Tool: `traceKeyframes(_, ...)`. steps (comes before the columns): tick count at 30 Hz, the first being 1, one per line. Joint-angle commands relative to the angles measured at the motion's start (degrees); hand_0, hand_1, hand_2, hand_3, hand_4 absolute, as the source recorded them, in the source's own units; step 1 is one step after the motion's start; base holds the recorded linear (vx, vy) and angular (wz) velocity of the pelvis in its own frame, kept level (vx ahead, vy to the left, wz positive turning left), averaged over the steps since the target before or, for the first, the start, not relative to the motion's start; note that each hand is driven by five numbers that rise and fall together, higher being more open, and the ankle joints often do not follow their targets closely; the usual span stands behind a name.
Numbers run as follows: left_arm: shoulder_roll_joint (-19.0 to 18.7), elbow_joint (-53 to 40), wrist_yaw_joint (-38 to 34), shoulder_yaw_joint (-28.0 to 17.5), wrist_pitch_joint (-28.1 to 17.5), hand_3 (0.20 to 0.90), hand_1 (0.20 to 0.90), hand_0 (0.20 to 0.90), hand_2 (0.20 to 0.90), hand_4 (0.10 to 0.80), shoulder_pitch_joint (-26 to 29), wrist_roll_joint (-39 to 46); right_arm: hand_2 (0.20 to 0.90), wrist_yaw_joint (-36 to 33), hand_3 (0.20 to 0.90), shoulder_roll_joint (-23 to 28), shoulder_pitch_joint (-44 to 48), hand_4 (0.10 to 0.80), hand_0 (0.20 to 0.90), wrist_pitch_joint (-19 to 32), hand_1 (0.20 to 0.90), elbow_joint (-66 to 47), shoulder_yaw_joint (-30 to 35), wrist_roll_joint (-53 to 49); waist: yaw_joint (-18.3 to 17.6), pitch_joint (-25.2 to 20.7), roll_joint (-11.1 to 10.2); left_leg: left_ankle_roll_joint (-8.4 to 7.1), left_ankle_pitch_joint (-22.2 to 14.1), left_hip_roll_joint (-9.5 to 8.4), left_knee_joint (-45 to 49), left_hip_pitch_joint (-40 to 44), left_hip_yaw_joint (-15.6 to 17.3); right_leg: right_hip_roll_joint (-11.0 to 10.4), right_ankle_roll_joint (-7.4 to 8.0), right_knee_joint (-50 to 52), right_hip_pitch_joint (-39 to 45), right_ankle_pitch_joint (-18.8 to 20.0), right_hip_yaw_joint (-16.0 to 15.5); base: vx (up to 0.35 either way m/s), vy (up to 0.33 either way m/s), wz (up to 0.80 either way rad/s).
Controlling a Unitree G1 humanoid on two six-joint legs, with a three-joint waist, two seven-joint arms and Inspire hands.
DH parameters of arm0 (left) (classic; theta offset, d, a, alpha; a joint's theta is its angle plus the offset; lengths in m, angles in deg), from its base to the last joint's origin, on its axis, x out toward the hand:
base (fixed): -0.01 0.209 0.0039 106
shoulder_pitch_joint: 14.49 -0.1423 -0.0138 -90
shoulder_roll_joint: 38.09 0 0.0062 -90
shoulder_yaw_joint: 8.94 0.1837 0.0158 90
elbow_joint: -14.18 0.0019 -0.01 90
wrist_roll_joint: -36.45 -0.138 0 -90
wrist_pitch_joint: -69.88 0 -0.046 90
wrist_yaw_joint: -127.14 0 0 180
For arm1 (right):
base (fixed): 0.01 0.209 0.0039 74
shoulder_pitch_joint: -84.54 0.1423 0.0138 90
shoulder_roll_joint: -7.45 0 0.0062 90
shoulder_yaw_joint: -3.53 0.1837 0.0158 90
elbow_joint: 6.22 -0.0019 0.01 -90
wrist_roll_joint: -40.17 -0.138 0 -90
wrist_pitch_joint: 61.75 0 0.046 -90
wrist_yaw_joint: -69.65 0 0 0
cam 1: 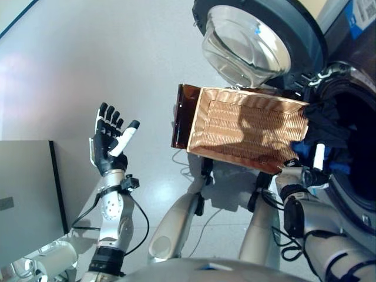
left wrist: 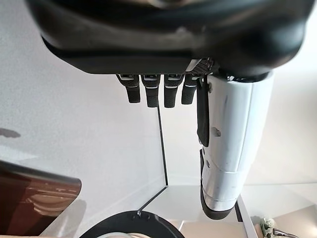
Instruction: Pick up the clothes and place them into the washing machine
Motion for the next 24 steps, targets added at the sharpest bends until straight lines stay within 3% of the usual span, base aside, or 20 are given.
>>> traceKeyframes(1,-4.0,-8.7,-1.0,-3.9,-6.8,0.9,0.9,0.9,0.9,0.8,1.9,-1.7,0.9,3.0,0.9,7.9,10.0,0.8,0.9,2.2,0.9,-4.4,-7.0,7.6,2.7,-0.9,-0.4,-0.8,-7.8,-3.39,7.0,-4.5,0.3,-0.2,-0.52,-12.8,5.4,5.7,0.7,0.011,0.014,0.04)
traceKeyframes(2,-4.0,-8.7,-1.1,-4.0,-6.9,0.9,0.9,0.9,0.9,0.8,1.9,-1.7,0.9,2.9,0.9,8.4,10.4,0.8,0.9,2.1,0.9,-4.3,-7.2,7.8,2.8,-1.0,-0.4,-0.81,-7.8,-3.48,7.0,-4.5,0.4,-0.2,-0.55,-12.7,5.3,5.6,0.7,0.014,0.014,0.08)
traceKeyframes(3,-4.0,-8.6,-1.0,-3.9,-6.9,0.9,0.9,0.9,0.9,0.8,2.0,-1.6,0.711,3.0,0.711,8.8,10.8,0.665,0.711,1.9,0.711,-4.0,-7.4,7.9,2.9,-1.0,-0.4,-0.79,-7.8,-3.52,7.0,-4.6,0.3,-0.2,-0.55,-12.5,5.1,5.5,0.8,0.02,0.016,0.1)
traceKeyframes(4,-4.2,-8.8,-0.9,-3.8,-6.9,0.9,0.9,0.9,0.9,0.8,2.0,-1.7,0.384,3.0,0.384,9.1,11.1,0.431,0.384,1.6,0.384,-4.0,-7.8,8.2,2.9,-1.0,-0.4,-0.8,-7.8,-3.55,7.1,-4.6,0.3,-0.3,-0.58,-12.5,5.1,5.5,0.8,0.025,0.011,0.1)
traceKeyframes(5,-4.2,-8.9,-0.8,-3.8,-6.9,0.9,0.9,0.9,0.9,0.8,2.0,-1.7,0.2,2.9,0.2,9.6,11.4,0.3,0.2,1.4,0.2,-3.6,-8.0,8.5,3.0,-1.0,-0.4,-0.85,-7.8,-3.65,7.2,-4.6,0.2,-0.3,-0.61,-12.4,5.1,5.5,0.7,0.023,0.005,0.06)
traceKeyframes(24,-3.9,-7.4,0.6,-4.9,-6.5,0.9,0.9,0.9,0.9,0.8,0.8,0.6,0.2,4.0,0.2,8.4,11.3,0.3,0.2,1.6,0.2,-6.8,-9.1,9.8,2.4,-3.7,-2.8,-0.72,-8.0,-3.11,5.3,-0.1,-0.2,0.3,-0.69,-14.8,9.9,5.5,0.0,0.012,-0.005,-0.01)
